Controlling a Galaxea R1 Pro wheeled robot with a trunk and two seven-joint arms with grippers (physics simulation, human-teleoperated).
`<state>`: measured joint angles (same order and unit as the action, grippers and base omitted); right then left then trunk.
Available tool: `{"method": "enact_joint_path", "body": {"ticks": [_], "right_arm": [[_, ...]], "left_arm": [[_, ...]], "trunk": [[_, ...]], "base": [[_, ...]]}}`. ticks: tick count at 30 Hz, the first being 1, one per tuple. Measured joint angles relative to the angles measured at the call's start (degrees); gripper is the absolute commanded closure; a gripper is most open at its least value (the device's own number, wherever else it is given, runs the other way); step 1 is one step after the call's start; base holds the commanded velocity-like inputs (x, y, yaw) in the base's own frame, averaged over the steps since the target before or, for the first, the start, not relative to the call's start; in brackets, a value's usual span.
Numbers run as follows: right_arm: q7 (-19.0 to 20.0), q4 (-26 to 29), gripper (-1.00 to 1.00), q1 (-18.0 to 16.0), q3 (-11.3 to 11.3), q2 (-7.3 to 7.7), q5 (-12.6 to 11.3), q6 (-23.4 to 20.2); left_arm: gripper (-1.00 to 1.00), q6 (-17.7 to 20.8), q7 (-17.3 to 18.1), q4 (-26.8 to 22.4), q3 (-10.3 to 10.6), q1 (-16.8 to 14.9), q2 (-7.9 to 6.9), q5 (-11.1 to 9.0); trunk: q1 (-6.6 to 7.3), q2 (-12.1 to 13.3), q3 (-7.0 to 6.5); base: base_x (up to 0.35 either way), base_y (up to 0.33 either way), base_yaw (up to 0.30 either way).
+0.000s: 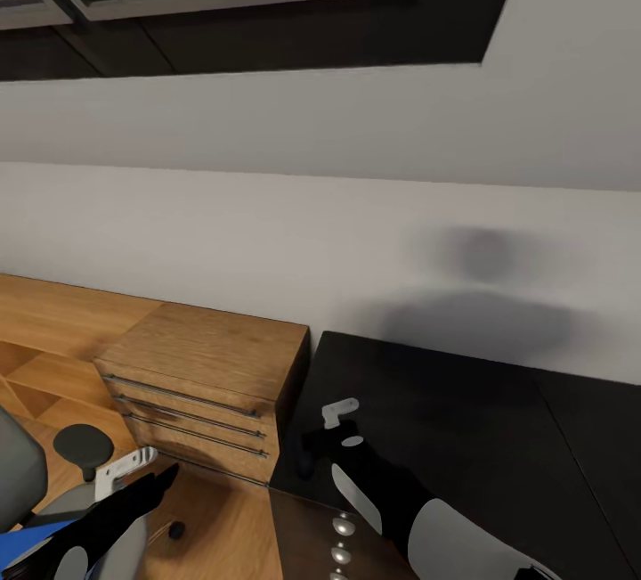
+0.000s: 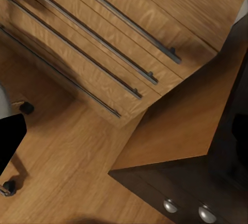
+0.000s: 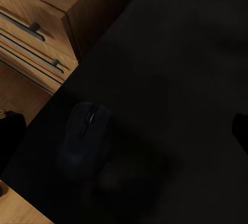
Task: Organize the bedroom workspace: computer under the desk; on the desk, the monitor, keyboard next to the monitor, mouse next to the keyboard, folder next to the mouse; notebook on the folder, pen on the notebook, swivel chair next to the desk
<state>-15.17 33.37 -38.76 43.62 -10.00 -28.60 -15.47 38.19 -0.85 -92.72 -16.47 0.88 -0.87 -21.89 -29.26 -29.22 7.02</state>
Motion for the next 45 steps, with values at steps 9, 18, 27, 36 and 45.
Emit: {"method": "enact_joint_path", "body": {"ticks": [9,18,27,36,45], "right_arm": [[-0.12,0.0,-1.0,-0.05,-0.55,0.0,-0.3,-0.72],[-1.78,-1.88,-1.0,-3.84,-4.82,0.0,-1.03,-5.89],[-2.01,-6.64,-1.0,-7.03,-9.05,0.0,-3.37,0.13],[-2.06,-6.63,-1.0,-6.99,-9.06,0.0,-3.6,2.18],[-1.84,-6.77,-1.0,-6.96,-8.94,0.0,-3.61,2.19]], "left_arm": [[-1.0,0.02,-0.01,0.0,-0.12,0.0,-0.05,0.0],[-1.0,0.02,-0.02,0.0,-0.1,0.0,0.04,0.01],[-1.0,0.02,-0.02,0.0,-0.03,0.0,0.16,0.01],[-1.0,0.08,-0.09,0.08,0.11,0.0,0.28,0.09],[-1.0,0.11,-0.15,0.15,0.09,0.0,0.27,0.12]], "trunk": [[-1.98,-3.62,1.62],[-3.96,-7.24,3.24],[-5.94,-10.86,4.87],[-7.92,-14.47,6.49],[-9.03,-16.5,7.42]], "base": [[0.0,0.0,0.0],[0.0,0.0,0.0],[0.0,0.0,0.0],[0.0,0.0,0.031],[0.0,0.0,0.242]]}}
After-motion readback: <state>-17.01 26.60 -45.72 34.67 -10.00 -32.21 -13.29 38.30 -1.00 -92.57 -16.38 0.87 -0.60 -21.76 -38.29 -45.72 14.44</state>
